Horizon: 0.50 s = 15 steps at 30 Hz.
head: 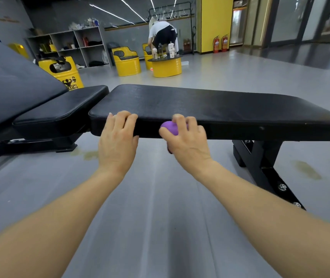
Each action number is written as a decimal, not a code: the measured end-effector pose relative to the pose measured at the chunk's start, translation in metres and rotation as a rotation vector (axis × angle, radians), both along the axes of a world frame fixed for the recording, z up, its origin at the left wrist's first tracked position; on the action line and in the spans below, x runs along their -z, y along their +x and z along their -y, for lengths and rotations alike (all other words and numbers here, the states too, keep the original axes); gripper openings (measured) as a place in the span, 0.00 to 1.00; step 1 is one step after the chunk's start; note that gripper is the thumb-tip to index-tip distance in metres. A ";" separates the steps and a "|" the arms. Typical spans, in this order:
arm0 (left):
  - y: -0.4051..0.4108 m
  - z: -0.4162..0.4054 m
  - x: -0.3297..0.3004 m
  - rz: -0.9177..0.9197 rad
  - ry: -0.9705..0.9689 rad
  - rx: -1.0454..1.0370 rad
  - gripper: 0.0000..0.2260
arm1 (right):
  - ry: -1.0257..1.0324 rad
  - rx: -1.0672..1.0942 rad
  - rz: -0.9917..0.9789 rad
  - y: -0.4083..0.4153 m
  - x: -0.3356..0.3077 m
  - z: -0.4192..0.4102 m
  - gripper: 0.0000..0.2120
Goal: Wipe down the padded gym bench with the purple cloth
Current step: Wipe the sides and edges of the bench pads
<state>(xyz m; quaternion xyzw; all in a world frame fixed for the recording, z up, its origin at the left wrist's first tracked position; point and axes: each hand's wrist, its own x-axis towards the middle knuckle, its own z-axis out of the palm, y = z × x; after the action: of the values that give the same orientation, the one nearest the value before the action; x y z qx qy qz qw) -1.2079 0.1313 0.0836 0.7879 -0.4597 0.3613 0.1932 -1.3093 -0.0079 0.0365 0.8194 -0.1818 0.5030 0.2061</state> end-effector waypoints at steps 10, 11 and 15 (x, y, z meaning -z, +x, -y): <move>0.000 0.016 0.010 0.137 0.008 0.068 0.21 | 0.208 -0.039 0.110 0.005 -0.013 -0.014 0.17; 0.000 0.016 0.010 0.140 0.009 0.070 0.20 | 0.197 -0.043 0.103 0.012 -0.018 -0.019 0.17; -0.001 0.018 0.009 0.126 0.018 0.058 0.19 | 0.225 -0.055 0.061 -0.010 -0.017 0.006 0.26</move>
<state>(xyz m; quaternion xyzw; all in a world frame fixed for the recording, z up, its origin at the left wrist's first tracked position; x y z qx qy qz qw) -1.2087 0.1129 0.0741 0.7517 -0.4967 0.4002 0.1673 -1.3193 -0.0137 0.0533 0.8263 -0.2207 0.5098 0.0935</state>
